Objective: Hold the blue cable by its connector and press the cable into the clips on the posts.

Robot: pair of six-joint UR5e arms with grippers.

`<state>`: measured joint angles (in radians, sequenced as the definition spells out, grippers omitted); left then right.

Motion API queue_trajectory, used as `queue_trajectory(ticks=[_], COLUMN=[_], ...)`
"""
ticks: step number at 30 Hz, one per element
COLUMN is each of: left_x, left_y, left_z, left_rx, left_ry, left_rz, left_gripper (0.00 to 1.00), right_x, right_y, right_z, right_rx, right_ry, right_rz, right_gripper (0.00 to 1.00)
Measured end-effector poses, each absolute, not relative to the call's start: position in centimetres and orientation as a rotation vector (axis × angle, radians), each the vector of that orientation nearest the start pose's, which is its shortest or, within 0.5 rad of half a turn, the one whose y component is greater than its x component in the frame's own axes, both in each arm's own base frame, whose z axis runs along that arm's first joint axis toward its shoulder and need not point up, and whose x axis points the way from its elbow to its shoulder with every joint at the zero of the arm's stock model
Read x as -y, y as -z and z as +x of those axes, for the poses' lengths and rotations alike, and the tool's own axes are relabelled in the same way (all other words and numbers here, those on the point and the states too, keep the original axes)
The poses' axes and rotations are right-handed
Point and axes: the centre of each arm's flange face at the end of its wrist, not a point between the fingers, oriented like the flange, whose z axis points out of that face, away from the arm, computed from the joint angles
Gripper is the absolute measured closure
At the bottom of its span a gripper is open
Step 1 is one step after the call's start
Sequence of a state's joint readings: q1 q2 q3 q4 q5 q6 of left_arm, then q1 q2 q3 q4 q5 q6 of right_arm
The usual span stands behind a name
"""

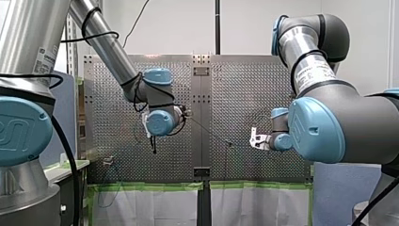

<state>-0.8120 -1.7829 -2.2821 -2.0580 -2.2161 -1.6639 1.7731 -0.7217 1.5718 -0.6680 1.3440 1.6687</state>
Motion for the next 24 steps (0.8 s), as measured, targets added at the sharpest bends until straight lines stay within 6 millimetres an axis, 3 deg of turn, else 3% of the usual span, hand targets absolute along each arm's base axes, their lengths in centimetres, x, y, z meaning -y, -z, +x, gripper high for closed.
queue_trajectory(ticks=[11,24], left_x=[33.5,33.3], left_y=[-16.0,-15.8], left_z=[21.7,21.5], left_rx=[-1.454,-1.456], left_ry=[0.288,0.287], left_rz=[-0.024,-0.023], left_gripper=[0.0,0.0], right_x=[61.1,61.2], right_y=[-3.3,-3.4], right_z=[28.3,28.4], right_rx=[1.206,1.205], right_ry=[-1.49,-1.491], right_rz=[1.624,1.623], right_gripper=[1.0,1.0])
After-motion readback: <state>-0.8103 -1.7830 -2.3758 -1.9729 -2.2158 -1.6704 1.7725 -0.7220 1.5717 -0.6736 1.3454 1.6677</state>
